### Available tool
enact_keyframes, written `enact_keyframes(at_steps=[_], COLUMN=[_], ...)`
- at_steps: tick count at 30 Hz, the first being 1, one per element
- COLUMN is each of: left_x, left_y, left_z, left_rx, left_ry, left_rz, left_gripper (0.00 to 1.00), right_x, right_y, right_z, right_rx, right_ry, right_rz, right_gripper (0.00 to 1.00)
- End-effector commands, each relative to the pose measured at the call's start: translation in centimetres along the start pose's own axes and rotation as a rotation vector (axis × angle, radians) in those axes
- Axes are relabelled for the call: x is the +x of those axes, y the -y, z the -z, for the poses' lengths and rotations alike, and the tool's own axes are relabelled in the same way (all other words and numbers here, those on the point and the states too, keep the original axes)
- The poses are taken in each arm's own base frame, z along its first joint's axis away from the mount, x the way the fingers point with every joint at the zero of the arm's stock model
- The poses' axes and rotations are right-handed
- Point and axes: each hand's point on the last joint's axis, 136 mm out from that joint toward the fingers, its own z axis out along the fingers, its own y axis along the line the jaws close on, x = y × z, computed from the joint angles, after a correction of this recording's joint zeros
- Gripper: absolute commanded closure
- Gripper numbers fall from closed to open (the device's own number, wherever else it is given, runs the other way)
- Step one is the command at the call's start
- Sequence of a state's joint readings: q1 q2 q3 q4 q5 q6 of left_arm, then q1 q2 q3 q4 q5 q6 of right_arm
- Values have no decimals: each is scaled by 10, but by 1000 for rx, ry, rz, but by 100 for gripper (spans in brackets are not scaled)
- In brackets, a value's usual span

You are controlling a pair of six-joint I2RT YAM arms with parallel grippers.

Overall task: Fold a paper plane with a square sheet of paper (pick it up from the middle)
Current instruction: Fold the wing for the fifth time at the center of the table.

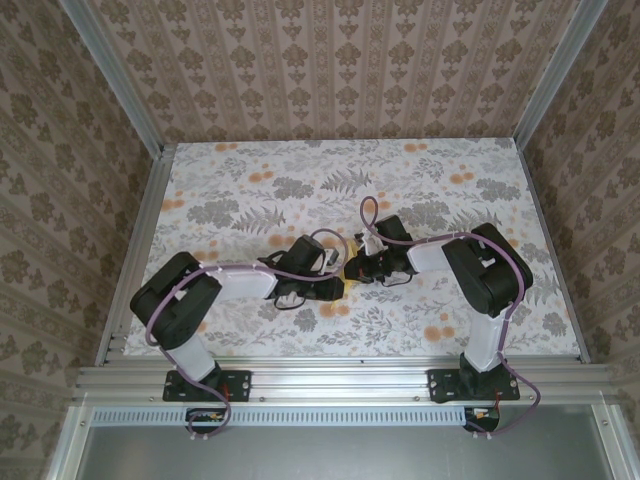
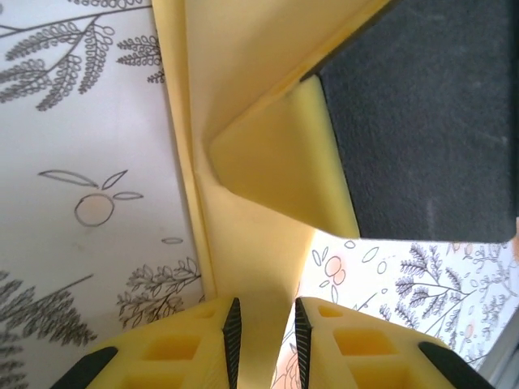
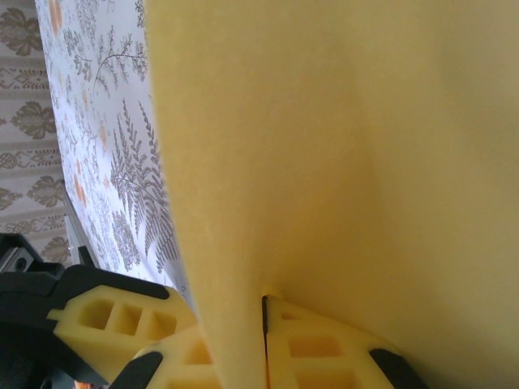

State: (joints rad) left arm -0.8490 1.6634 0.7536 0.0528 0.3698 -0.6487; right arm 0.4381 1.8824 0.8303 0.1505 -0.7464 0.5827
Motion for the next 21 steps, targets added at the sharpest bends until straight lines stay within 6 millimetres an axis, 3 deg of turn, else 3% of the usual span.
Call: enact_keyframes(at_steps=[1, 9, 21], left_x=[3, 19, 13], left_y=[3, -4, 3], left_z=[12, 29, 17], left_rx=[-84, -259, -302], left_ry=[18, 20, 6], left_rz=[-72, -154, -202], left_gripper=[73, 72, 72], right_x=[14, 14, 15], right_y=[43, 45, 46], right_z=[-9, -10, -10], right_rx=[135, 140, 140], right_ry=[-25, -26, -28], right_rz=[-83, -87, -92], right_gripper=[92, 92, 92])
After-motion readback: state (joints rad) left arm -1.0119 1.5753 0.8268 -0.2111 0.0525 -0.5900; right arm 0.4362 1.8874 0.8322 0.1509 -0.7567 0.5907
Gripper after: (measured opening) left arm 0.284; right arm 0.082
